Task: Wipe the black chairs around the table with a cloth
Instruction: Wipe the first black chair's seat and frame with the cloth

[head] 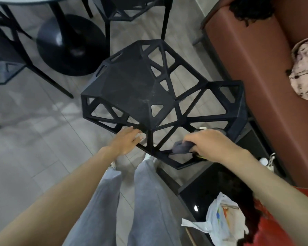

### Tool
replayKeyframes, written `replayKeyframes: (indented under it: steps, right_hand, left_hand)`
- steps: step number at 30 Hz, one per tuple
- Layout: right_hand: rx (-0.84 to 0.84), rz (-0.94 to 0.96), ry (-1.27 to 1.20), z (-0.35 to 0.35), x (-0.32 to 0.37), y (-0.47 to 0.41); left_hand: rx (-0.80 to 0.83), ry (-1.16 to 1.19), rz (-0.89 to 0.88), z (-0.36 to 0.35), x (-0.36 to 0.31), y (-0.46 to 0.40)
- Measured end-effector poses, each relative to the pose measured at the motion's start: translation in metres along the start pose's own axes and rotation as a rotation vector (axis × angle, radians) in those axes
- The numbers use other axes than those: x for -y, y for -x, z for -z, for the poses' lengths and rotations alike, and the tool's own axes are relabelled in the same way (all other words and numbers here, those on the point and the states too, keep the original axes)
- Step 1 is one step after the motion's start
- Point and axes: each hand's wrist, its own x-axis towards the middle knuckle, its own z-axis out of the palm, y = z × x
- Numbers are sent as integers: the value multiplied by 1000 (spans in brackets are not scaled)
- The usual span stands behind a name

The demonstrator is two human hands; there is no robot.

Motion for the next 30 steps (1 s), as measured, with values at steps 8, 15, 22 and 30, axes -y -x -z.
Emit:
replayKeyframes:
  steps: [8,15,22,30]
  right_hand:
    - [-95,54,-167,-23,44,4]
    - [-205,120,-85,-61,100,-36]
    - [-208,183,-74,-50,43,46]
    - [-130,140,-79,-71,80,-32]
  left_hand:
    - [-100,-236,-27,-22,9,11]
    - [-40,-286,-3,-25,12,11]
    - [26,-238,18,-21,8,12]
    - [-46,-330,21,-30,6,16]
